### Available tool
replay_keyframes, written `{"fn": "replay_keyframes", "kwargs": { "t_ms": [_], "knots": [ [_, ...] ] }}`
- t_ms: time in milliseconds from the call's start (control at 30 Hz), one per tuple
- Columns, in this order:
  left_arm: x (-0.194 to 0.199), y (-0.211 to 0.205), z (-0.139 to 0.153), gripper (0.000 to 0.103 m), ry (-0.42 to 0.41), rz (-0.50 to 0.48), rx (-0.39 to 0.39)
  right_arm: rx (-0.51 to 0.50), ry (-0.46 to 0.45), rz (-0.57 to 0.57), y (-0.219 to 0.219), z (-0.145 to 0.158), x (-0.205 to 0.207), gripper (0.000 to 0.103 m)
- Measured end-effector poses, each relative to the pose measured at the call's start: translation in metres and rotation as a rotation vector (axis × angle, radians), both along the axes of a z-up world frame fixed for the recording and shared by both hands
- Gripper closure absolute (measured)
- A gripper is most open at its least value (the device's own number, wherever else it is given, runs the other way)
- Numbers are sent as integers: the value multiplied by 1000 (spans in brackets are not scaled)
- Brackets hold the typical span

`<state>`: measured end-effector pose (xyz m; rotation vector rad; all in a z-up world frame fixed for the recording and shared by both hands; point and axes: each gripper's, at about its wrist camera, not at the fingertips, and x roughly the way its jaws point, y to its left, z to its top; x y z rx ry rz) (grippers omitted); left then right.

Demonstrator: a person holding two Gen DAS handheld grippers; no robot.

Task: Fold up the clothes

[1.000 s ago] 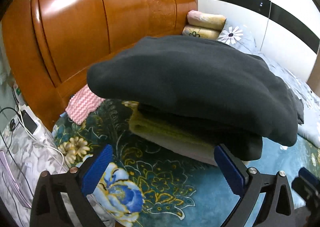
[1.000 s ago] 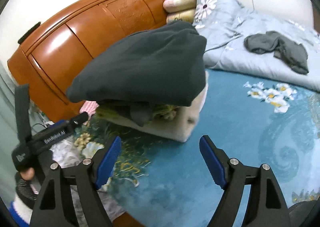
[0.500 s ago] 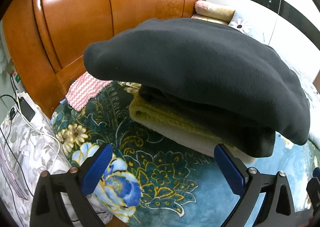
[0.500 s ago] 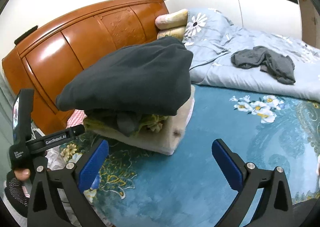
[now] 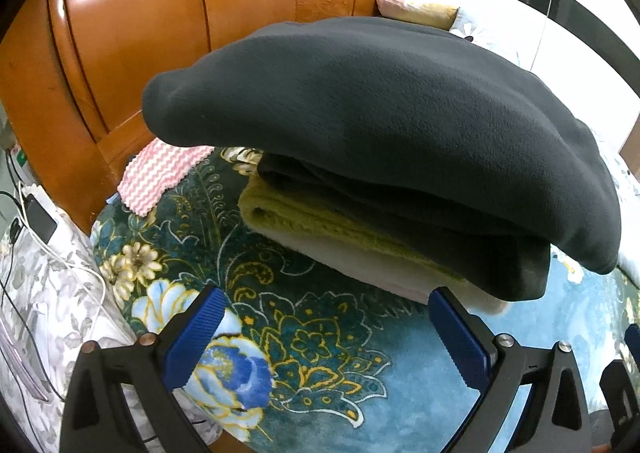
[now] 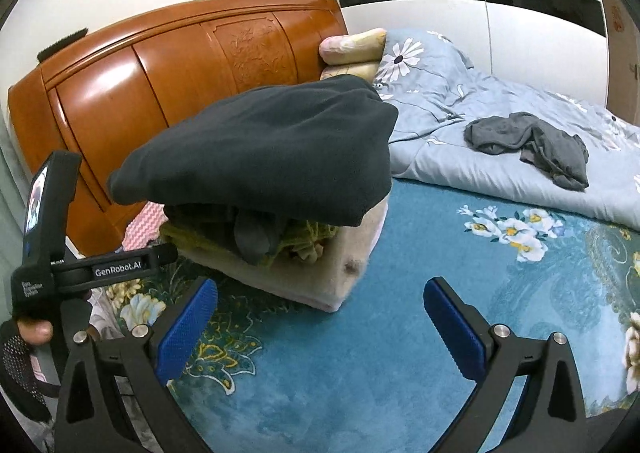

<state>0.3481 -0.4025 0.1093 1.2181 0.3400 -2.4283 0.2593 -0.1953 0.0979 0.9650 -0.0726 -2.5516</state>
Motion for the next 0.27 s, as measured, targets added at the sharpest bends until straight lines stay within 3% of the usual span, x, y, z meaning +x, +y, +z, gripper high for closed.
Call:
{"fn": "replay_keyframes", "kwargs": {
  "t_ms": [267],
  "knots": [
    [4, 6, 0, 0, 3, -8, -35, 47, 7, 22, -9, -3, 5, 0]
  ]
}}
